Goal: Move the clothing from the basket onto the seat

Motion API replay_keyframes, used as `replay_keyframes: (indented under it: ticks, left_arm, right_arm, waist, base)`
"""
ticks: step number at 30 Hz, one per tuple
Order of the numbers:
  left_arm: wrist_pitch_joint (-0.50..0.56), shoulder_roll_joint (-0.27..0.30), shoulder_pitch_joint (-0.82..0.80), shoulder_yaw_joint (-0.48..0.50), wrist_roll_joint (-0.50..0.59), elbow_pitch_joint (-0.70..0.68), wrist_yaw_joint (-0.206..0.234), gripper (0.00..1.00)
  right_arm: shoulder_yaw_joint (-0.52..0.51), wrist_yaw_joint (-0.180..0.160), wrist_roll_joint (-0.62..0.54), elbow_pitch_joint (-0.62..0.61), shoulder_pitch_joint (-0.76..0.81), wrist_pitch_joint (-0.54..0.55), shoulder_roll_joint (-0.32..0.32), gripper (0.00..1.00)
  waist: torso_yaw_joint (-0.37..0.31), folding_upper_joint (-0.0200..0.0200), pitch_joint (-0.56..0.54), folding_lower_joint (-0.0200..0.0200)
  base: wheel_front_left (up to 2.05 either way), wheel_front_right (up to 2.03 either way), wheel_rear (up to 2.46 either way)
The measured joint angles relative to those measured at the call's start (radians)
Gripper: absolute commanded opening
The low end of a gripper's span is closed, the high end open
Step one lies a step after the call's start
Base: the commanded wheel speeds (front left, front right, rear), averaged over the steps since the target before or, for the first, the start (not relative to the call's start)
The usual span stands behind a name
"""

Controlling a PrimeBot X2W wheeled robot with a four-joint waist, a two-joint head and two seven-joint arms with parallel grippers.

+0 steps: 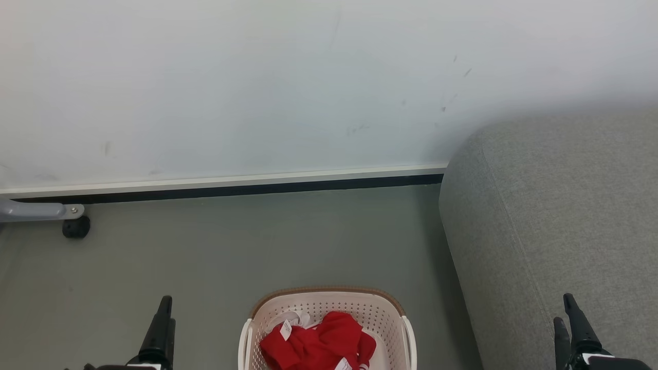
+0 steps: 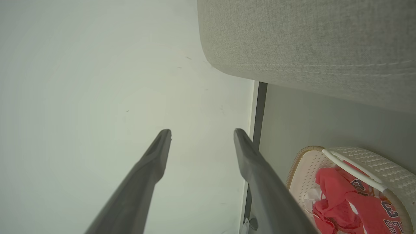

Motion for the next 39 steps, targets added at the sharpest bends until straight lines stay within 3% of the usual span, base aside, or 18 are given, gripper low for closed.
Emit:
replay_keyframes:
  ticks: [11, 39]
  left_arm:
    - [-0.035, 0.003, -0.009, -0.023, 0.109, -0.023, 0.025, 1.00]
    - [-0.133, 0.066, -0.012, -0.127, 0.591, -0.085, 0.109, 1.00]
  right_arm:
    - [0.026, -0.026, -0.128, -0.027, 0.000, -0.034, -0.001, 1.00]
    - [0.188, -0.098, -0.583, -0.083, 0.000, -0.130, -0.059, 1.00]
  waist:
    - [0.000, 0.0000, -0.002, 0.0000]
    - [-0.011, 0.0001, -0.011, 0.0000]
  base:
    - [0.00, 0.00, 0.00]
    - [0.00, 0.00, 0.00]
